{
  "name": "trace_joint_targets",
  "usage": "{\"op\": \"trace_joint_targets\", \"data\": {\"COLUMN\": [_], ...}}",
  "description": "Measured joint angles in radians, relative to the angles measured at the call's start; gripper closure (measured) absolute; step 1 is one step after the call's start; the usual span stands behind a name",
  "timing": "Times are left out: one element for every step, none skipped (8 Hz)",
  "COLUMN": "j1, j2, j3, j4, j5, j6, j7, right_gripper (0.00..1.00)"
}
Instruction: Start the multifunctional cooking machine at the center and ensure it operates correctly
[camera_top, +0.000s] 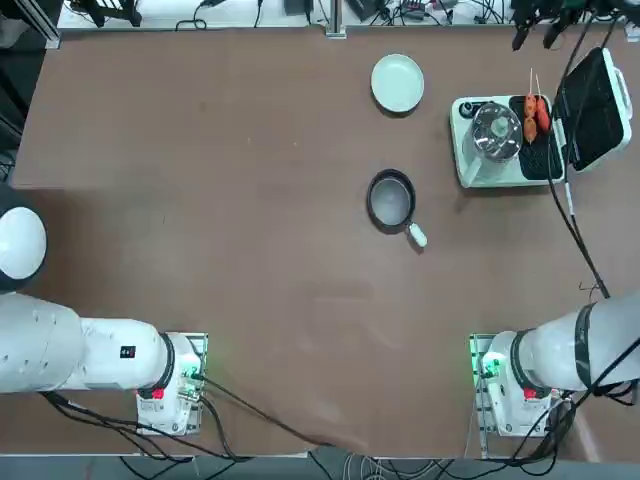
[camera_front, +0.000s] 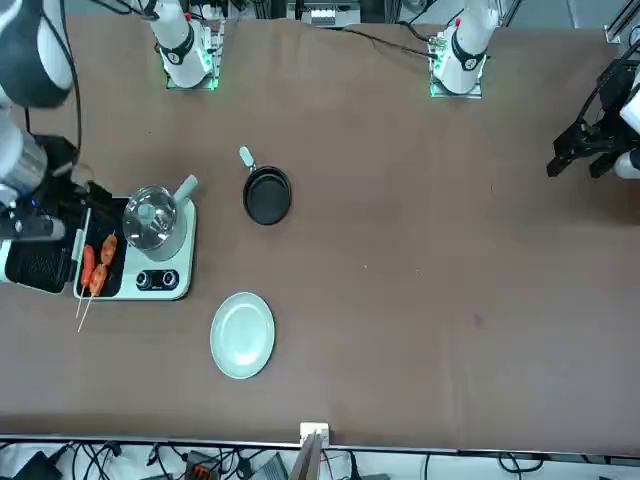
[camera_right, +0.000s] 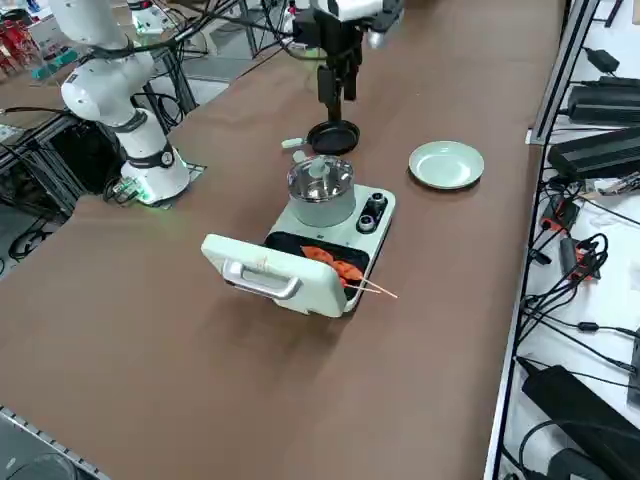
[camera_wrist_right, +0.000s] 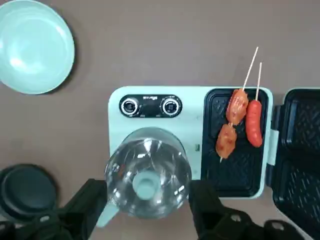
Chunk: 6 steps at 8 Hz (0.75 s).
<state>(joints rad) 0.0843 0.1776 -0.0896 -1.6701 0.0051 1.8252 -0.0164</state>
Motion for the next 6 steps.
{"op": "trace_joint_targets", "data": {"j1": [-0.007,-0.02,-0.036,-0.046,-0.043,-0.03], "j2": [0.033,0.064,0.098,0.14,0.184,0.223], "j3": [-0.001,-0.003,-0.003,-0.004,-0.002,0.005], "j4": [0.0,-0.003,-0.009,-0.012,-0.014,-0.015], "j5": [0.0,0.0,0.0,0.001,0.002,0.002], "j6": [0.029,0.059,0.095,0.135,0.177,0.219], "j7": [0.016,0.033,0.053,0.08,0.128,0.181], "right_gripper": [0.0,0.0,0.0,0.0,0.0,0.0]}}
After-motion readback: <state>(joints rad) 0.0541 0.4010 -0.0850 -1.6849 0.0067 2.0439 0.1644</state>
